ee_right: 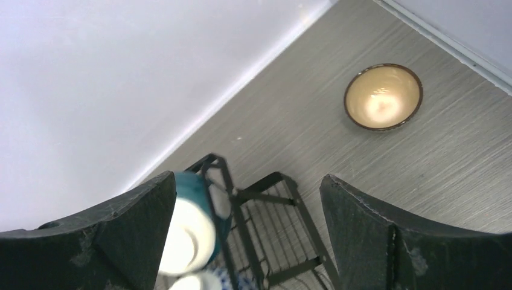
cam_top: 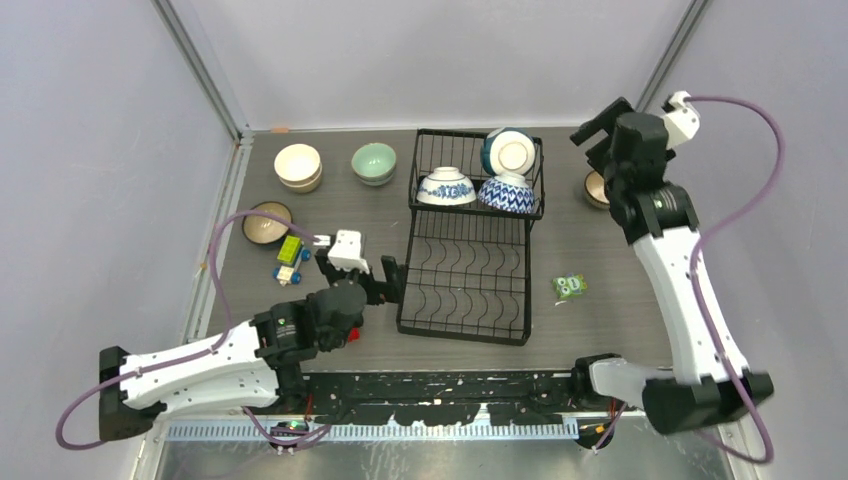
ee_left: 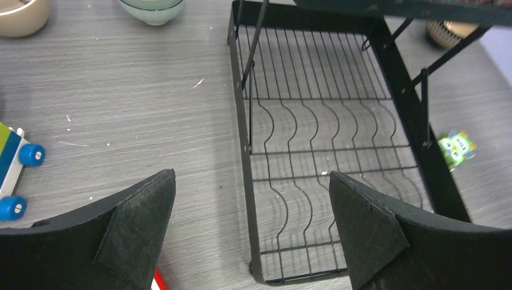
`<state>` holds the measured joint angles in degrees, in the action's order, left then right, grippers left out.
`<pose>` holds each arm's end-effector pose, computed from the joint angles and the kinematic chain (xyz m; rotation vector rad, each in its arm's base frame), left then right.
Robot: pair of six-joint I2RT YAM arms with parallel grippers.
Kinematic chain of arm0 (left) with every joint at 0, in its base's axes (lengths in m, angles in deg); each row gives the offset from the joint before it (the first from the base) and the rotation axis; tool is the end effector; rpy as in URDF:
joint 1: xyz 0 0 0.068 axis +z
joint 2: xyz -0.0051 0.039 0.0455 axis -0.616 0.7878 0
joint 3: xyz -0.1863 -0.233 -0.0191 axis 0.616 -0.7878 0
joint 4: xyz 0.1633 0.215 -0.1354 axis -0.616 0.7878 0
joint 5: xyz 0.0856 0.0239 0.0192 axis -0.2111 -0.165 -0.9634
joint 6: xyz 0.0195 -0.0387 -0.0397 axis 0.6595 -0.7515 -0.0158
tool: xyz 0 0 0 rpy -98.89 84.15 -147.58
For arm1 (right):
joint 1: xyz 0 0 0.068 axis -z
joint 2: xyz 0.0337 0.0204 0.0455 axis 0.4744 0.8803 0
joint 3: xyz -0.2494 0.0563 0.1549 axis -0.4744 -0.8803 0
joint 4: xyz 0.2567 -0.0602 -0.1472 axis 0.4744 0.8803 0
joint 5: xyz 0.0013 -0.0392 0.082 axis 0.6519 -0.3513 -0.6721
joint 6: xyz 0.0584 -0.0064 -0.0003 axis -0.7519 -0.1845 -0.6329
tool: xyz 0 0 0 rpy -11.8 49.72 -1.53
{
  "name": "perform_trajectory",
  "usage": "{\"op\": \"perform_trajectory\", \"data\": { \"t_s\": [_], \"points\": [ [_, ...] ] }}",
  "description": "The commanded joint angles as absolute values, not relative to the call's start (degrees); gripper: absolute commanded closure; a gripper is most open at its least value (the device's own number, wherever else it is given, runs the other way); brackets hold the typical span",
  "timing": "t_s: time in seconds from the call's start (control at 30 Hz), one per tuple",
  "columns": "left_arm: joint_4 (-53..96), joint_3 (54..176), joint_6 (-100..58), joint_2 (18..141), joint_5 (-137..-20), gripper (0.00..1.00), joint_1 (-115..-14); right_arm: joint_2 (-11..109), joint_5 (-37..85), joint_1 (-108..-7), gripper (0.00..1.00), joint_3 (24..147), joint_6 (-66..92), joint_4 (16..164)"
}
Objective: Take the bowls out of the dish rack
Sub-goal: Pick up the bowl from the dish rack.
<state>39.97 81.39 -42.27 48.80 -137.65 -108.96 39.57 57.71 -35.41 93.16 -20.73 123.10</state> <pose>0.0966 -0.1784 0.3066 0.0529 1.8352 -0.3939 0.3025 0.0186 0.4657 0.8325 1.7195 0.1125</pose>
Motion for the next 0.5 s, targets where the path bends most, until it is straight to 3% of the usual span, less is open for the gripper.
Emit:
{"op": "perform_trajectory", "data": {
  "t_s": [0.0, 0.27, 0.47],
  "points": [
    [39.5, 84.4, -45.3, 46.3, -132.5, 0.00, -104.3, 29.7, 58.3, -38.9, 0.07, 88.8, -20.0, 120.2],
    [39.4, 87.0, -48.4, 45.4, -129.0, 0.00, -100.3, 13.6, 38.5, -44.0, 0.06, 80.4, -14.4, 117.0],
    [39.5, 90.9, -49.2, 47.7, -128.7, 0.00, -99.4, 5.9, 33.7, -45.9, 0.00, 69.8, -19.8, 110.8]
  ]
}}
